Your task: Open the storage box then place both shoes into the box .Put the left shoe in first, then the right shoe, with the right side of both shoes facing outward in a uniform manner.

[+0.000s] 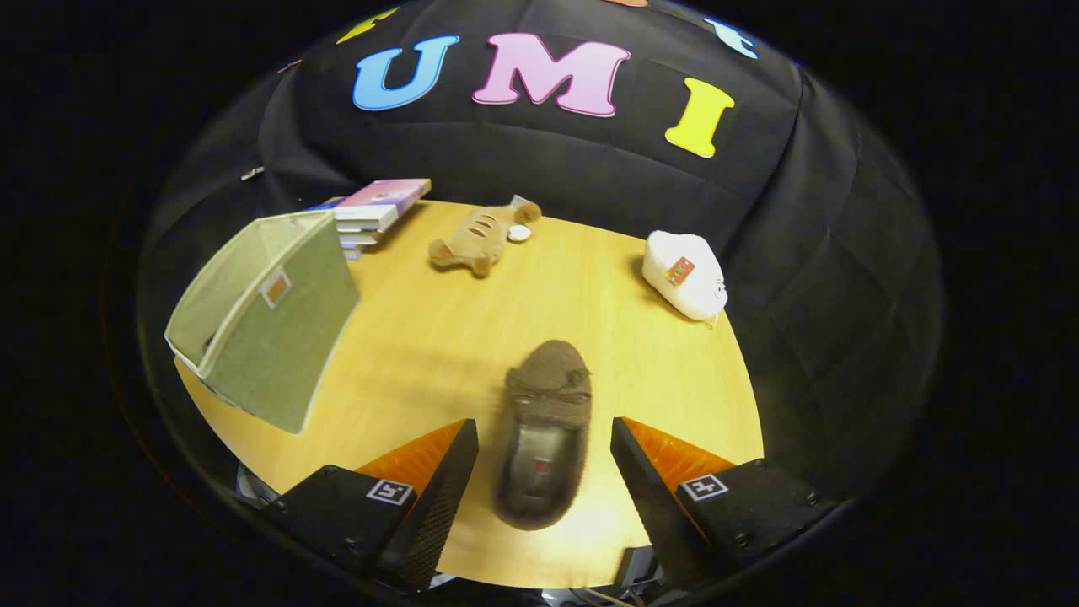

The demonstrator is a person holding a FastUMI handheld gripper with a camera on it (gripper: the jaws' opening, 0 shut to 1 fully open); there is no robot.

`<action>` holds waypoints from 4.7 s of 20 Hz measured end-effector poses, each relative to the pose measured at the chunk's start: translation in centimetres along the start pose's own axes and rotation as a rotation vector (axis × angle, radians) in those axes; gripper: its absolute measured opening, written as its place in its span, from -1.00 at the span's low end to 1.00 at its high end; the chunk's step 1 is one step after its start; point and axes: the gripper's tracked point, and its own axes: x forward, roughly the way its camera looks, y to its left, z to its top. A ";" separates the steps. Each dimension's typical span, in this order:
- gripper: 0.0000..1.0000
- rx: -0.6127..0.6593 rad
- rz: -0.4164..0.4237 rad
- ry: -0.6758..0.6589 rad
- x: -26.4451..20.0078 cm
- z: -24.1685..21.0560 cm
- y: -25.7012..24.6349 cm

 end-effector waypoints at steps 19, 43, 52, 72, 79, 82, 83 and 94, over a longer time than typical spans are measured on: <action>-0.82 0.077 -0.021 0.099 9.2 -2.9 -1.2; -0.82 0.198 0.286 -0.070 -5.7 20.0 21.7; -0.82 0.069 0.228 0.023 -2.0 17.6 30.6; 0.98 -0.056 0.237 0.092 0.8 13.5 34.5; 0.98 -0.051 0.308 -0.007 -1.5 15.0 33.1; 0.97 -0.043 0.293 -0.072 -2.1 15.9 29.6; 0.97 -0.038 0.284 -0.092 -2.2 16.2 28.3; 0.97 0.040 0.145 -0.293 -5.0 17.7 12.3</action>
